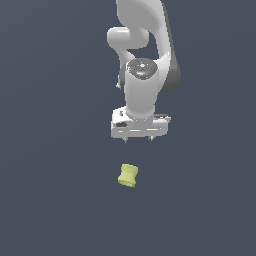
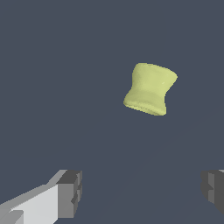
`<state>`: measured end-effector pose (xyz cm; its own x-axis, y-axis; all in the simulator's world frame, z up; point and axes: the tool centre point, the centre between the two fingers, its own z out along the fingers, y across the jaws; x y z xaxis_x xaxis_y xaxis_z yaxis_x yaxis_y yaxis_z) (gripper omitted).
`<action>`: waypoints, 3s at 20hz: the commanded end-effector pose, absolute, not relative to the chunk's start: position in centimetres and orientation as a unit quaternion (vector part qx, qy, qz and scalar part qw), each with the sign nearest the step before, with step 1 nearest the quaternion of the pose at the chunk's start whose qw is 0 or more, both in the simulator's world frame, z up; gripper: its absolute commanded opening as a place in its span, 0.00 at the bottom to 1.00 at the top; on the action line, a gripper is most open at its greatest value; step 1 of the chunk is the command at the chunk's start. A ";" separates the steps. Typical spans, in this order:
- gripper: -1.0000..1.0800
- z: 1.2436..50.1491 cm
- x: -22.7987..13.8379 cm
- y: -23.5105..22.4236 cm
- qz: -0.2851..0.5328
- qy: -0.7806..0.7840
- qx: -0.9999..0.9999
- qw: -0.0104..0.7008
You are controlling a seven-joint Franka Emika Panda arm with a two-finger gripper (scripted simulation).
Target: Pick up the object and move it to a goal position.
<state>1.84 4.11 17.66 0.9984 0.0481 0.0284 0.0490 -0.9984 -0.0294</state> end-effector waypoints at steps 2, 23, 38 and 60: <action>0.96 17.1 2.7 3.8 -0.012 -0.012 -1.000 0.015; 0.96 9.7 10.0 0.2 -0.001 0.119 -0.993 0.002; 0.96 7.1 10.4 -0.1 0.000 0.129 -0.992 0.000; 0.00 3.9 10.5 -0.1 0.000 0.129 -0.992 0.000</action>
<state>10.51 -0.06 3.91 0.9666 -0.2564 -0.0003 -0.2564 -0.9666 -0.0001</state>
